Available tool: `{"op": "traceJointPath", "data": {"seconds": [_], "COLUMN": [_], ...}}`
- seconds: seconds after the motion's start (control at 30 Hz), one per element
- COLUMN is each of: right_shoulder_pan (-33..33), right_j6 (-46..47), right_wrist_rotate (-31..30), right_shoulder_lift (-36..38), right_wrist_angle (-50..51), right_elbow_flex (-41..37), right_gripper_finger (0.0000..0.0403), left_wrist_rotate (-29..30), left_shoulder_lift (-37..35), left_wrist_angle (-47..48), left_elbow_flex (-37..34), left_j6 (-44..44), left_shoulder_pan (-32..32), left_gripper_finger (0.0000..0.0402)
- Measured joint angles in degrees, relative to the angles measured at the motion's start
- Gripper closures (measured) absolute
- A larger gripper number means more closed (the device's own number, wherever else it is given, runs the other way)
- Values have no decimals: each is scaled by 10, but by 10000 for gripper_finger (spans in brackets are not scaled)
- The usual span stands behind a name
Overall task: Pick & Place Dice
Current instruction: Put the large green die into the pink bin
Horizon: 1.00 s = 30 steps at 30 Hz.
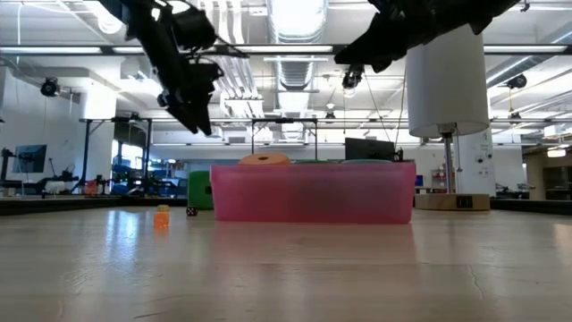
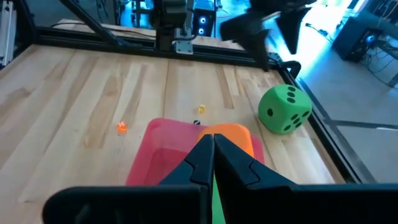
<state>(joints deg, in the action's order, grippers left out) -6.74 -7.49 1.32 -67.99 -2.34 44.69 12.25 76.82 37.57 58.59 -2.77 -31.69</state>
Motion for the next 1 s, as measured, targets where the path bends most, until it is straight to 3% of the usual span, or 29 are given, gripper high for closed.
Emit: {"op": "traceJointPath", "data": {"seconds": [0.17, 0.43, 0.63, 1.0], "right_shoulder_pan": [0, 0, 0, 0], "right_j6": [0, -2, -4, -11], "right_wrist_rotate": [0, 0, 0, 0], "right_shoulder_lift": [-4, -4, -4, -3], "right_wrist_angle": [0, -1, -1, 0], "right_elbow_flex": [0, 2, 2, 2], "right_gripper_finger": [394, 394, 394, 394], "left_wrist_rotate": [-43, -45, -119, -136], "left_shoulder_lift": [16, 67, 80, 85], "left_wrist_angle": [-7, -64, -81, -83], "left_elbow_flex": [0, 0, 0, 0], "left_j6": [-17, -12, -67, -109], "left_shoulder_pan": [-60, -121, -129, -131], "left_gripper_finger": [19, 24, 25, 27]}}
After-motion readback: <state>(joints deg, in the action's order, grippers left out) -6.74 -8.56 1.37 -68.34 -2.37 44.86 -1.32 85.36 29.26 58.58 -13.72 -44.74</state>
